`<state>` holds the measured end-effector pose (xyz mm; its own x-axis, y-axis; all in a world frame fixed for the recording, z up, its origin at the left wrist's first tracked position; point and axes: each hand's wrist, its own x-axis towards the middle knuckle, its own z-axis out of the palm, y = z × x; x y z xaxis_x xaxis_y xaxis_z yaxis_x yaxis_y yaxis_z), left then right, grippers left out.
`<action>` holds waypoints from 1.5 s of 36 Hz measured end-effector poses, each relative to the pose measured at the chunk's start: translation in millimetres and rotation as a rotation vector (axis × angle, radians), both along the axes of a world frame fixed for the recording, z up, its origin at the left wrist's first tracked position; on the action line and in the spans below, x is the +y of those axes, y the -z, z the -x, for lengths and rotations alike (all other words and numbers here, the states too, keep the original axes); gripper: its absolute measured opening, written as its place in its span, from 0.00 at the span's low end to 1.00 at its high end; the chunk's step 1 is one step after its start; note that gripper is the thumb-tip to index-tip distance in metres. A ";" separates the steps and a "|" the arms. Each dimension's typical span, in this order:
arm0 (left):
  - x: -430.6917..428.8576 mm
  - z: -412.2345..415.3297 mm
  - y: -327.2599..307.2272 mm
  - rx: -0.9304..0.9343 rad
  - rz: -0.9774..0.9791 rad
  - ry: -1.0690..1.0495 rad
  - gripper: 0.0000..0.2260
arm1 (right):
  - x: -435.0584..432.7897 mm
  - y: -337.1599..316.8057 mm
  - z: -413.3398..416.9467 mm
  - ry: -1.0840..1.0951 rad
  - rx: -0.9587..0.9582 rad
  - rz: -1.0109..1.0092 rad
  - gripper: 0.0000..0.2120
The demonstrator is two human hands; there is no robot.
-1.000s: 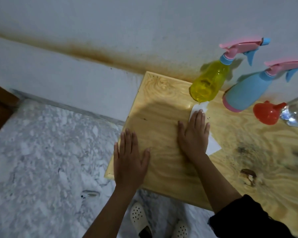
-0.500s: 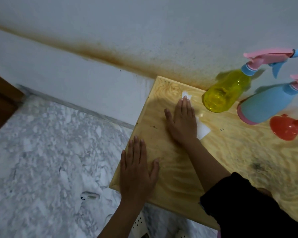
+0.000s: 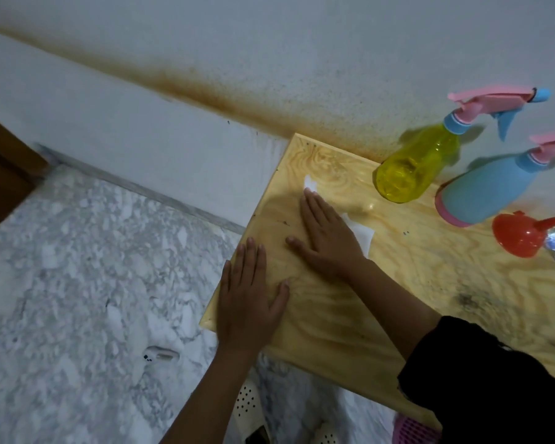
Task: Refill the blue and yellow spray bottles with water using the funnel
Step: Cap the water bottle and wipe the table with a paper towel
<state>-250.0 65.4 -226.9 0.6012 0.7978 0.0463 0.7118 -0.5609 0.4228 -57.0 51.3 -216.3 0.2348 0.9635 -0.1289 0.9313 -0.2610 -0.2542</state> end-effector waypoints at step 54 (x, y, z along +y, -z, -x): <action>-53.7 3.8 -8.0 0.197 0.041 0.238 0.38 | -196.0 5.0 45.9 1.358 0.063 -0.184 0.33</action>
<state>-253.8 11.7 -218.9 0.7655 0.6323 -0.1190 0.6330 -0.7069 0.3156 -102.9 -144.7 -221.3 0.9974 -0.0133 -0.0711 -0.0417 -0.9085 -0.4157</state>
